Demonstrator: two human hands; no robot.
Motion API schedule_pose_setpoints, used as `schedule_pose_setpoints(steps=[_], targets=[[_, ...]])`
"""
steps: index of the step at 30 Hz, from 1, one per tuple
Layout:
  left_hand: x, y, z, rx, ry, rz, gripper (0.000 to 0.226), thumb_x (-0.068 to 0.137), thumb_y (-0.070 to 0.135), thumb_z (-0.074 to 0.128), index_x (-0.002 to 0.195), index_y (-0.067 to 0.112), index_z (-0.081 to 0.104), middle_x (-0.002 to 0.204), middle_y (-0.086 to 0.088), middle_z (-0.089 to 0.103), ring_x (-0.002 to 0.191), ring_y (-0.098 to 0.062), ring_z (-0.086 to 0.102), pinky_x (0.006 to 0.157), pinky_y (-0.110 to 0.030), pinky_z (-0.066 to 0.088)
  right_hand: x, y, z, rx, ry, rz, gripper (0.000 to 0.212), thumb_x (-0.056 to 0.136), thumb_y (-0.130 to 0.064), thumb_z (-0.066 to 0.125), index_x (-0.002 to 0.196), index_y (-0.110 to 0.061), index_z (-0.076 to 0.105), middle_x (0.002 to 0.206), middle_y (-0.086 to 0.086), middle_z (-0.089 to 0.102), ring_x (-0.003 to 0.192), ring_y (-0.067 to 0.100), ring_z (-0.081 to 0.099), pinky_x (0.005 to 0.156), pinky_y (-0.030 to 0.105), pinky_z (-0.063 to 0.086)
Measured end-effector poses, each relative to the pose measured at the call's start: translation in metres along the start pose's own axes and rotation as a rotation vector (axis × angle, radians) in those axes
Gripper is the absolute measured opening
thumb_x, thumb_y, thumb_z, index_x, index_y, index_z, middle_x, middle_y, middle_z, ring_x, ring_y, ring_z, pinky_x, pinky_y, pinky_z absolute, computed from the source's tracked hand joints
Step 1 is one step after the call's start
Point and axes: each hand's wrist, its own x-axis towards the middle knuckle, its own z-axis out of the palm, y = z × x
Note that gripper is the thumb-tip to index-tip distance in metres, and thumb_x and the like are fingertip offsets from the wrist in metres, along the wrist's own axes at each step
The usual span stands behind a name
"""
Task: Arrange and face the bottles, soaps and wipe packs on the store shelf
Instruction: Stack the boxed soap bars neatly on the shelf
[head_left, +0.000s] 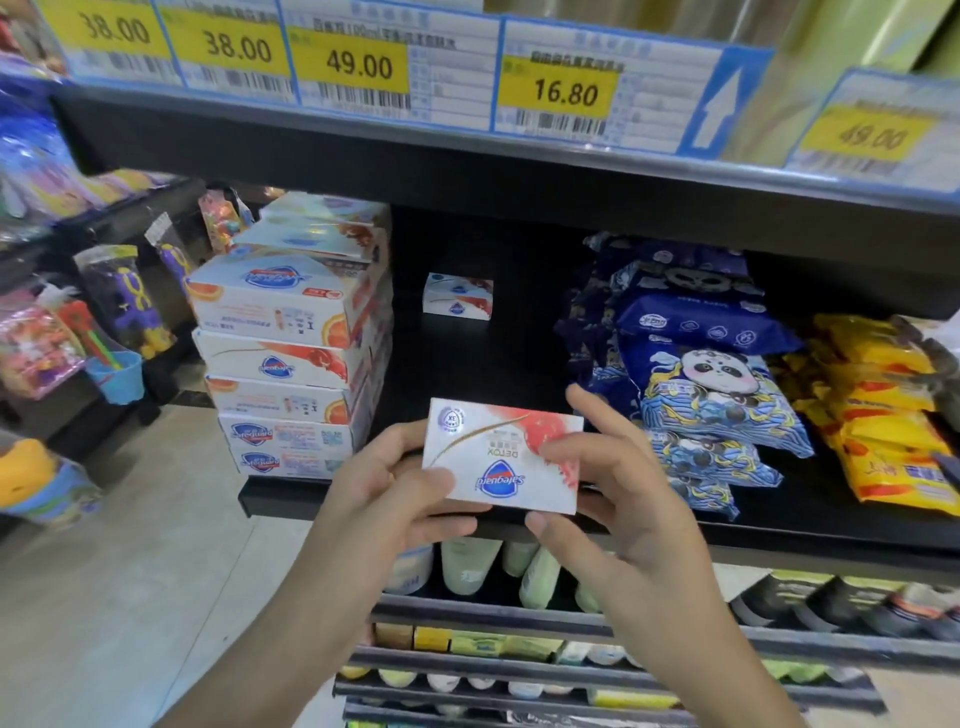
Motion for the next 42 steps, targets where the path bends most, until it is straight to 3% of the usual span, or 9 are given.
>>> schedule_pose_setpoints(steps=[6,9,11,14,17,22,32,36,42], targets=[[0.001,0.001,-0.007,-0.016,-0.037,-0.014,0.042,0.081,0.026,0.058,0.122,0.022,0.067,0.109,-0.01,0.079,0.099,-0.031,0.077,0.076,-0.034,0.064,0.009,-0.007,-0.007,0.256,-0.027,0.098,0.04,0.077,-0.001,0.083,0.104,-0.029,0.073,0.144,-0.01,0.056,0.116,0.028,0.067,0.087,0.033,0.057],[0.012,0.007,-0.009,-0.108,-0.058,-0.079,0.047,0.077,0.014,0.06,0.123,0.023,0.065,0.107,-0.008,0.079,0.095,-0.03,0.076,0.07,-0.041,0.064,0.012,-0.011,-0.006,0.38,0.006,0.201,0.037,0.072,-0.003,0.086,0.102,-0.021,0.073,0.132,-0.003,0.066,0.11,0.027,0.07,0.084,0.033,0.059],[0.016,0.011,-0.009,-0.122,-0.045,-0.089,0.055,0.066,0.004,0.064,0.116,0.026,0.066,0.103,-0.001,0.078,0.096,-0.025,0.072,0.076,-0.045,0.061,0.012,-0.015,-0.007,0.417,0.027,0.282,0.036,0.073,-0.004,0.087,0.101,-0.021,0.073,0.118,0.001,0.073,0.105,0.028,0.071,0.081,0.032,0.06],[0.001,0.01,-0.011,0.123,-0.012,0.079,0.067,0.078,-0.009,0.059,0.128,0.036,0.066,0.124,0.014,0.073,0.125,-0.014,0.062,0.096,-0.037,0.052,0.013,-0.021,-0.009,0.463,0.041,0.391,0.033,0.076,-0.021,0.084,0.107,-0.022,0.075,0.115,0.008,0.075,0.106,0.034,0.07,0.082,0.033,0.061],[-0.017,0.005,-0.013,0.397,-0.061,0.214,0.08,0.094,-0.008,0.063,0.145,0.051,0.046,0.149,0.022,0.053,0.141,-0.003,0.047,0.114,-0.037,0.041,0.015,-0.026,-0.011,0.572,0.063,0.547,0.035,0.075,-0.029,0.086,0.108,-0.019,0.078,0.115,0.017,0.073,0.089,0.028,0.072,0.076,0.03,0.061],[-0.013,0.009,-0.008,0.483,-0.02,0.321,0.057,0.089,0.016,0.077,0.13,0.05,0.058,0.138,0.023,0.06,0.134,-0.006,0.053,0.107,-0.038,0.047,0.017,-0.026,-0.01,0.644,0.036,0.648,0.043,0.071,-0.034,0.077,0.11,-0.016,0.078,0.106,0.018,0.075,0.071,0.023,0.068,0.067,0.029,0.061],[-0.004,0.012,-0.007,0.404,-0.031,0.272,0.039,0.088,0.023,0.077,0.118,0.043,0.064,0.126,0.012,0.071,0.126,-0.013,0.063,0.102,-0.043,0.051,0.02,-0.025,-0.011,0.363,-0.001,0.569,0.04,0.077,-0.054,0.065,0.111,-0.036,0.077,0.11,0.004,0.077,0.092,0.026,0.076,0.087,0.044,0.06],[0.0,0.015,-0.007,0.358,-0.048,0.204,0.038,0.09,0.021,0.076,0.123,0.037,0.064,0.124,0.011,0.073,0.122,-0.014,0.066,0.105,-0.044,0.05,0.02,-0.021,-0.008,0.262,0.027,0.469,0.036,0.084,-0.059,0.071,0.118,-0.05,0.07,0.118,-0.013,0.075,0.11,0.011,0.071,0.093,0.04,0.058],[0.003,0.015,-0.002,0.252,0.05,0.062,0.035,0.082,0.03,0.072,0.117,0.031,0.069,0.108,0.013,0.078,0.104,-0.006,0.072,0.084,-0.028,0.054,0.015,-0.014,-0.006,0.285,0.053,0.172,0.07,0.087,-0.028,0.072,0.145,-0.055,0.043,0.145,-0.025,0.054,0.134,0.007,0.055,0.104,0.039,0.052]])
